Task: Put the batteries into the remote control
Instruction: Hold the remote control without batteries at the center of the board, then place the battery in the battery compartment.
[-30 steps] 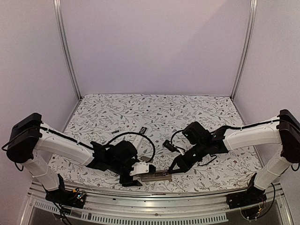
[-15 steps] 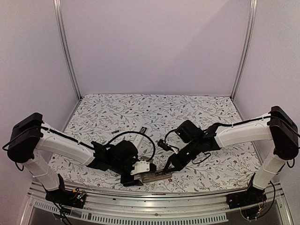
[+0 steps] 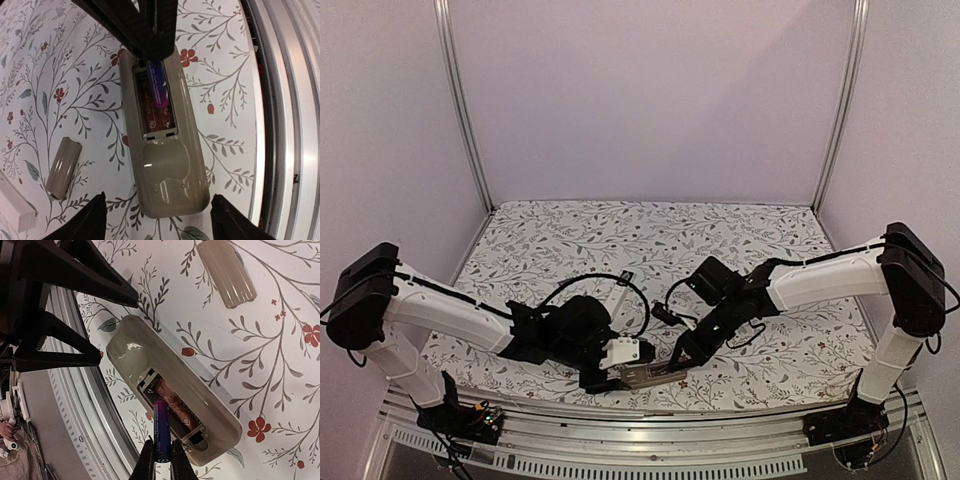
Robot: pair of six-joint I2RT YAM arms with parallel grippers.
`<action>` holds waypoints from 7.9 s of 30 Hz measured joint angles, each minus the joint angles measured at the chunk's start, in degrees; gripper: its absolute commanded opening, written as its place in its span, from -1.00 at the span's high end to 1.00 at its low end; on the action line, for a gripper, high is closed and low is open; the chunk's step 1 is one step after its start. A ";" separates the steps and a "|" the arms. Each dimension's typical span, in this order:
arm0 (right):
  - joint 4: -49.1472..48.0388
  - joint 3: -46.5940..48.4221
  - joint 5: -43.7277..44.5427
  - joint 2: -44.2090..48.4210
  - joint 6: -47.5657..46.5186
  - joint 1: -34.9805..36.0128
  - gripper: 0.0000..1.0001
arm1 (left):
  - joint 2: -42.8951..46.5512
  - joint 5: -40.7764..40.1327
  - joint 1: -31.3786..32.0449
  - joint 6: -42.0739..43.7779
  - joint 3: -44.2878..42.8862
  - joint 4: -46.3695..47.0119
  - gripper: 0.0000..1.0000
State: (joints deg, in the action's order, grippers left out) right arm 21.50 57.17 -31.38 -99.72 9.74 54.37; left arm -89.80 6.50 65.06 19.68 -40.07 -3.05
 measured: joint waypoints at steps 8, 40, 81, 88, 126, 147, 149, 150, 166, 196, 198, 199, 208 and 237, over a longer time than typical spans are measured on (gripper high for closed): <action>1.42 1.42 -0.09 -1.64 -1.90 0.00 1.00 | -0.98 -1.49 3.45 0.09 -0.42 3.87 -0.18; 4.09 3.32 -2.64 -3.98 -7.41 -1.33 1.00 | -6.47 -2.60 5.27 -0.87 -1.99 10.93 0.23; 0.22 -1.95 -0.46 4.07 3.19 -1.53 1.00 | -9.92 5.75 -3.45 10.97 -8.48 -0.13 -0.47; -0.68 -4.35 -0.55 6.14 4.00 -1.53 1.00 | -11.96 9.07 -3.48 10.60 -9.44 -1.95 -0.11; 0.57 -2.19 -3.56 0.70 -0.20 -2.32 1.00 | -11.08 -2.03 2.58 -5.44 -7.21 2.82 0.12; -0.50 -2.03 -7.13 -2.40 -1.46 -2.75 1.00 | -11.15 -2.21 2.69 -6.23 -7.13 3.17 0.13; -0.74 -2.08 -7.17 -2.40 -0.98 -2.75 1.00 | -11.15 -2.19 2.69 -6.32 -7.10 3.23 0.09; -0.87 -2.08 -7.19 -2.40 -0.72 -2.75 1.00 | -11.15 -2.19 2.69 -6.38 -7.08 3.30 0.09; -1.49 -2.47 -7.32 -3.21 0.22 -3.02 1.00 | -12.74 -2.89 4.26 -8.00 -5.20 12.13 -0.23; -1.44 -2.47 -6.93 -3.23 -1.01 -3.02 1.00 | -4.81 -0.79 5.09 -8.11 1.53 27.71 0.33; -1.44 -2.47 -6.93 -3.23 -1.01 -3.02 1.00 | -6.32 -0.63 5.14 -8.24 0.87 27.54 0.41; -1.44 -2.47 -6.93 -3.23 -0.98 -3.02 1.00 | -7.26 -0.74 5.20 -8.37 0.35 27.36 0.41; -1.44 -2.49 -6.93 -3.23 -0.98 -3.02 1.00 | -10.93 -2.49 5.44 -8.15 -1.57 26.29 0.48; -1.90 -2.84 -7.32 -3.23 -0.96 -3.04 1.00 | -16.09 -1.27 5.70 -9.79 -7.19 20.74 0.86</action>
State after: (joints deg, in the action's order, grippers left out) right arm 19.59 54.33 -38.70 -102.96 8.78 51.33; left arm -105.89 5.23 70.76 9.89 -47.27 17.69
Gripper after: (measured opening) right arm 0.068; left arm 0.122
